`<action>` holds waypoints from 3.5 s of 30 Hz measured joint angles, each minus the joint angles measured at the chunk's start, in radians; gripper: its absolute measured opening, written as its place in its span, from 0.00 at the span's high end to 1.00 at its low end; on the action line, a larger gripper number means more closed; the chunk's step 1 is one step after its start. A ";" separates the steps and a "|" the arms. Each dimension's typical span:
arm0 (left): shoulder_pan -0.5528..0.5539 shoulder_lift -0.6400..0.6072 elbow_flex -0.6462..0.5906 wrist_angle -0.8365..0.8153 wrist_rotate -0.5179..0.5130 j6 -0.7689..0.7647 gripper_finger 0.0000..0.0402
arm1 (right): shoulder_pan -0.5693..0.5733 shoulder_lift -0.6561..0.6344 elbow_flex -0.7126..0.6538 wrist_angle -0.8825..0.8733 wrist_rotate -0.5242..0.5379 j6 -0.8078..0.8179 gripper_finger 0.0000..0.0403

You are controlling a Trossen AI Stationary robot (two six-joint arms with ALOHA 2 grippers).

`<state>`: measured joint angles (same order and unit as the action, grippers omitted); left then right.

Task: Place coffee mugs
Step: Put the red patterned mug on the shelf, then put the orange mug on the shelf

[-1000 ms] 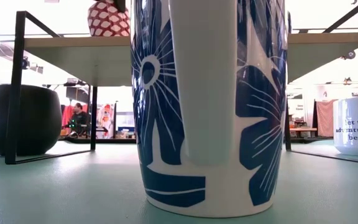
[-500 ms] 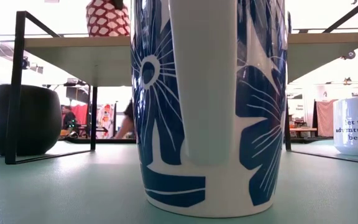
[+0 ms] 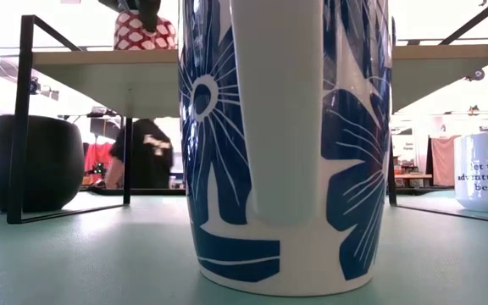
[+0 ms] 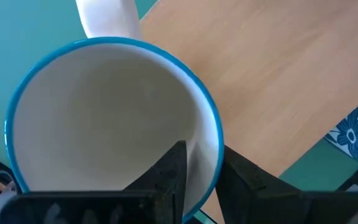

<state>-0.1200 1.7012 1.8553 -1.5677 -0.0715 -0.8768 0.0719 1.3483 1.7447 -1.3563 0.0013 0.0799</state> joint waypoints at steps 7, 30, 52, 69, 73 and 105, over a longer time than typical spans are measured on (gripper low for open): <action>-0.001 0.000 0.006 -0.004 -0.020 -0.048 0.86 | 0.000 0.000 0.000 0.000 0.000 0.000 0.83; -0.055 -0.001 0.241 0.088 -0.026 -0.056 0.86 | 0.000 -0.038 0.000 -0.001 -0.101 0.109 0.83; -0.168 0.010 0.240 0.301 -0.181 0.048 0.86 | 0.341 -0.056 0.000 -0.127 -0.173 0.704 0.83; -0.256 0.008 0.240 0.289 -0.147 0.268 0.86 | 0.569 0.108 0.000 -0.127 -0.199 1.192 0.83; -0.277 0.005 0.240 0.265 -0.147 0.286 0.86 | 0.596 0.141 0.000 -0.128 -0.212 1.242 0.82; -0.338 0.004 0.241 0.217 -0.152 0.396 0.86 | 0.829 0.315 -0.097 -0.196 -0.262 1.643 0.66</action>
<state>-0.4576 1.7050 2.0960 -1.3502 -0.2231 -0.4811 0.9005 1.6629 1.6474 -1.5527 -0.2611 1.7231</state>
